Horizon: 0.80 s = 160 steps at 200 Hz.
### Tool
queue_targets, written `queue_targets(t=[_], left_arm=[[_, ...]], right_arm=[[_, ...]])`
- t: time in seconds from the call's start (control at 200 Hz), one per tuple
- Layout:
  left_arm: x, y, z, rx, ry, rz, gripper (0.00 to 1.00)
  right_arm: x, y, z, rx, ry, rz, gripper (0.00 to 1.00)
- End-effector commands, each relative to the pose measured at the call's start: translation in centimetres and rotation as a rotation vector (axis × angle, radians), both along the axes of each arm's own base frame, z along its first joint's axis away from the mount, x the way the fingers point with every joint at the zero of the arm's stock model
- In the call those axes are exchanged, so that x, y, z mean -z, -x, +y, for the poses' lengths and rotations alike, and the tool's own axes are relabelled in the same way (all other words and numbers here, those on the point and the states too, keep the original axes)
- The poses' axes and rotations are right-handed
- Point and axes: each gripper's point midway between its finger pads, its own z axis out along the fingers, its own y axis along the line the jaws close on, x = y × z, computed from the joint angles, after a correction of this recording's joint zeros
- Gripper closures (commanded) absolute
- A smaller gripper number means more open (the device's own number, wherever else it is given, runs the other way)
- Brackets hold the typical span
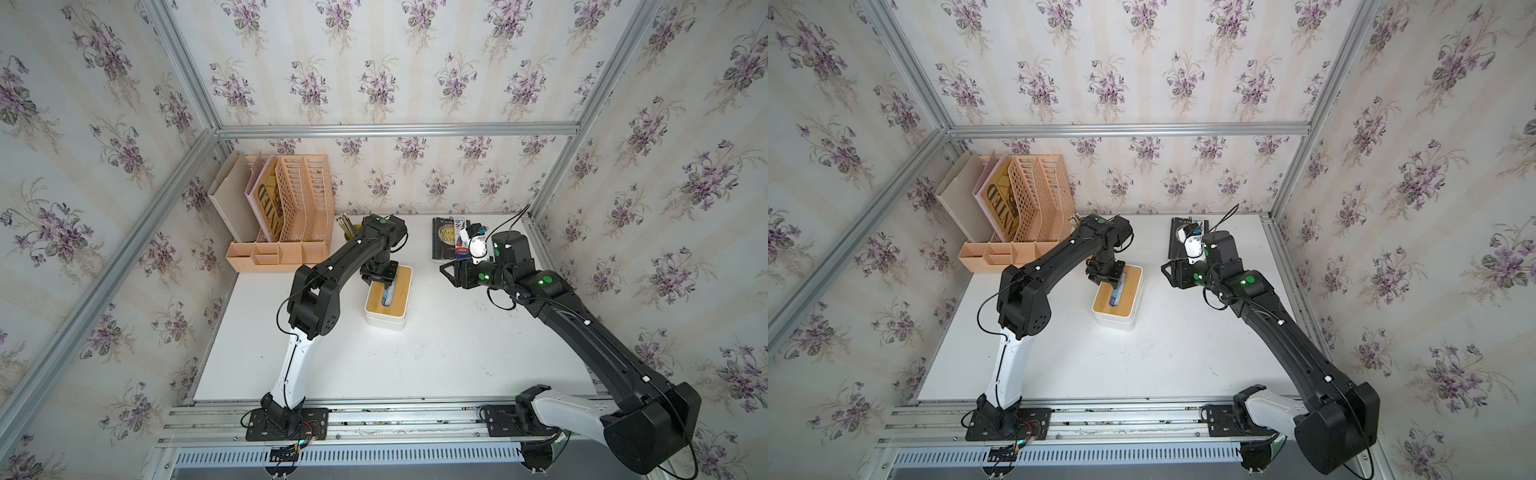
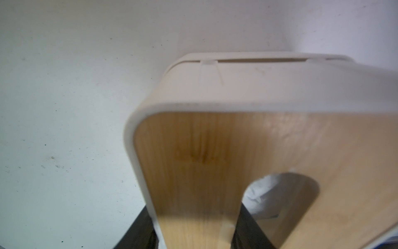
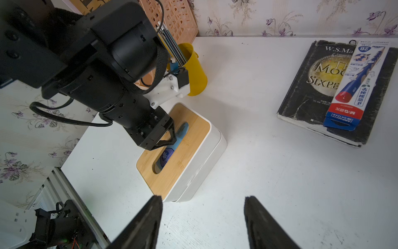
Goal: Put the tissue paper into the tissue box
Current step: Close the box lid on the tissue box.
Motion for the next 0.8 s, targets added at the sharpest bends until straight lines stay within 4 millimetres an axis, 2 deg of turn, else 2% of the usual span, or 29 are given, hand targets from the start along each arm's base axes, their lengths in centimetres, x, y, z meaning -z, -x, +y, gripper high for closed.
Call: queue_targets(t=[0.0,0.375,0.794], left_arm=[[-0.2,0.6,0.5,0.012,-0.023,0.026,0.68],[-0.8,0.6,0.6,0.028,-0.034,0.035,0.68],[0.9,1.0,0.7,0.044,-0.046,0.073,0.68]], right_arm=[[-0.2,-0.1,0.3,-0.014,-0.007,-0.006,0.34],[0.2,0.0,0.4,-0.021,-0.007,0.003,0.35],[0.5,-0.1,0.5,-0.022,-0.005,0.013,0.35]])
